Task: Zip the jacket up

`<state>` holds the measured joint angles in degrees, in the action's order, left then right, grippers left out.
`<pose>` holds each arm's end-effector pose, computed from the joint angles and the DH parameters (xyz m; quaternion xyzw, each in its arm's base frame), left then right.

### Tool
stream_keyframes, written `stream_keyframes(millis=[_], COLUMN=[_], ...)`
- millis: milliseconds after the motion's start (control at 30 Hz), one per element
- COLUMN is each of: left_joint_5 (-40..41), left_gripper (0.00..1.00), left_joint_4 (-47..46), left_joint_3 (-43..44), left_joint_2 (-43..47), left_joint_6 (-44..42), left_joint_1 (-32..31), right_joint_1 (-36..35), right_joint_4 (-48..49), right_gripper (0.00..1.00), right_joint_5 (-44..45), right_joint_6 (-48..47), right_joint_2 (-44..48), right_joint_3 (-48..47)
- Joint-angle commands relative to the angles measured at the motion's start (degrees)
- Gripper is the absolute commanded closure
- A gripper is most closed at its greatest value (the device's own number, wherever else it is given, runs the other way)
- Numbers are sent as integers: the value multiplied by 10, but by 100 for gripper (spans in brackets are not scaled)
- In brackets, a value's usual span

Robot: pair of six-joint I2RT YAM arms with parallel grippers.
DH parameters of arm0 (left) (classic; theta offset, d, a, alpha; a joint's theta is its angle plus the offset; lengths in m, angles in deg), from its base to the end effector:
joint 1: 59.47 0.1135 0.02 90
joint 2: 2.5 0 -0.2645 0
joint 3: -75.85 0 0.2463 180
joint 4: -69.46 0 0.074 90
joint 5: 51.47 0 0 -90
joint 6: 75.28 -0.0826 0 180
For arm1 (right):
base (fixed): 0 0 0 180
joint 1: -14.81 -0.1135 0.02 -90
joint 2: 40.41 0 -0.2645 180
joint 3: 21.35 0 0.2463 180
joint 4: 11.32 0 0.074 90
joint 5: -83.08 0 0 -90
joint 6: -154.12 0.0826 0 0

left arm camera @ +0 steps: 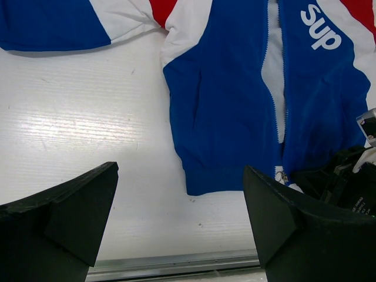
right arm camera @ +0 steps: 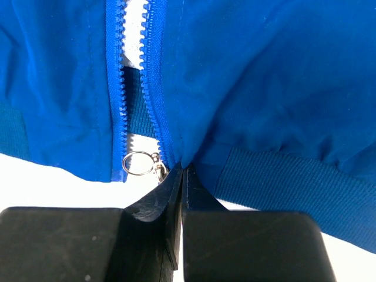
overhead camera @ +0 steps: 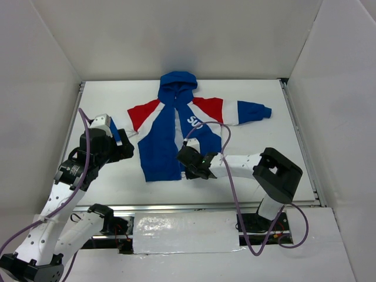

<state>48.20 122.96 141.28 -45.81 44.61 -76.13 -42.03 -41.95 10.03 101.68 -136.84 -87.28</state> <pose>0.1845 -0.0407 0.3067 -0.1411 0.8583 -0.1252 0.4771 0.2038 0.2679 0.1173 -0.1242 0.9505 0.0839 0.2722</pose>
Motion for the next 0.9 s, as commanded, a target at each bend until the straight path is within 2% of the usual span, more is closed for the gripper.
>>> stream_keyframes(millis=[0, 133, 233, 367, 400, 467, 500, 533, 633, 667, 700, 767, 800, 833, 867], left_joint_5=[-8, -45, -94, -201, -253, -296, -321, -331, -379, -388, -393, -365, -353, -342, -329], left_gripper=[1, 0, 1, 1, 1, 1, 1, 2, 2, 2, 2, 6, 7, 11, 12], left_joint_4=[-19, -32, -53, -111, -132, -203, -223, -241, -322, -380, -406, -429, -430, -429, -425], left_joint_3=[-2, -4, -16, -56, -90, -129, -164, -178, -241, -274, -286, -296, -294, -286, -281], left_joint_2=[5, 8, 19, 24, 24, 23, 22, 19, 10, 3, -5, -36, -50, -76, -86], left_joint_6=[-15, -25, -19, 35, 48, 90, 104, 128, 191, 211, 236, 246, 245, 244, 245], left_joint_1=[3, 3, 2, 1, 1, -4, -6, -8, -21, -35, -44, -78, -89, -117, -130], right_joint_1=[-3, -3, -2, 6, 11, 35, 51, 92, 141, 141, 141, 142, 142, 146, 149], right_joint_4=[-10, 58, 147, 411, 465, 598, 622, 630, 680, 693, 684, 663, 700, 855, 948], right_gripper=[100, 100, 100, 100, 100, 100, 100, 100, 100, 100, 100, 100, 100, 100, 100], right_joint_5=[-59, -111, -147, -206, -219, -235, -235, -256, -348, -369, -386, -405, -409, -429, -451], right_joint_6=[31, 70, 132, 159, 155, 142, 143, 147, 116, 102, 75, 81, 94, 110, 130], right_joint_2=[-17, 49, 110, 206, 225, 267, 279, 282, 266, 261, 247, 225, 222, 217, 186], right_joint_3=[41, 72, 112, 213, 261, 306, 333, 335, 337, 335, 322, 320, 341, 373, 433])
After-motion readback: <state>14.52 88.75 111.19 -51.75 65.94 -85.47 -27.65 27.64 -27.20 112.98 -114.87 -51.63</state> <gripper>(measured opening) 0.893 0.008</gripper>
